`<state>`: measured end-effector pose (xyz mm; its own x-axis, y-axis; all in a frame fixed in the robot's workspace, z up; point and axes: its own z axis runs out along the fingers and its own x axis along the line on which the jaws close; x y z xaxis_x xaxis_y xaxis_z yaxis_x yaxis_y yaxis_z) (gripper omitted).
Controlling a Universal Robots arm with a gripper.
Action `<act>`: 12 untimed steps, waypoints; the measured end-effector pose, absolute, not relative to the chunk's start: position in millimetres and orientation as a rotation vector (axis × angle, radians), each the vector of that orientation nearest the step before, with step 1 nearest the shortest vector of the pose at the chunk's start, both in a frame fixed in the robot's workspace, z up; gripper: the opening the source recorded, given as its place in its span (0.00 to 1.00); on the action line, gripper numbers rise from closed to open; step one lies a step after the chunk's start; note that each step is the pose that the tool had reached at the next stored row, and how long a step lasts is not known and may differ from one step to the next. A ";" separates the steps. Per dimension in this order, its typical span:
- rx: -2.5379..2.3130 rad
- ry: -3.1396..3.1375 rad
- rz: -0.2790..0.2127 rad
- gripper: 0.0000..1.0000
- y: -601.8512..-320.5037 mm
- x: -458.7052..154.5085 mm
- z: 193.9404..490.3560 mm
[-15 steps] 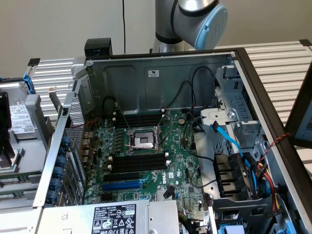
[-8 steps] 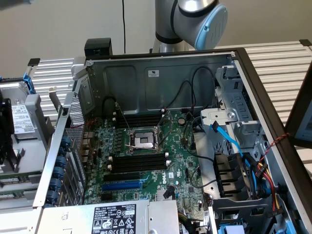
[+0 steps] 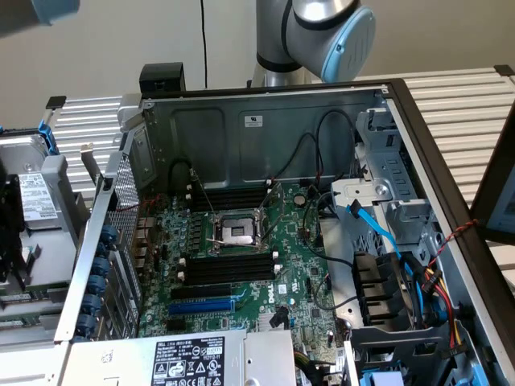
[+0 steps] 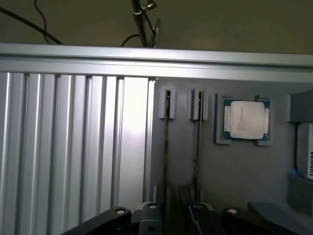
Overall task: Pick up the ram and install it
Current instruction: 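Pick up the ram and move it above insertion slot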
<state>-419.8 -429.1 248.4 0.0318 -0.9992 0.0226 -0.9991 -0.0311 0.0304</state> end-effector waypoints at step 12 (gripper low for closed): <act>2.227 -2.162 -0.008 0.26 -442.4 -422.3 226.5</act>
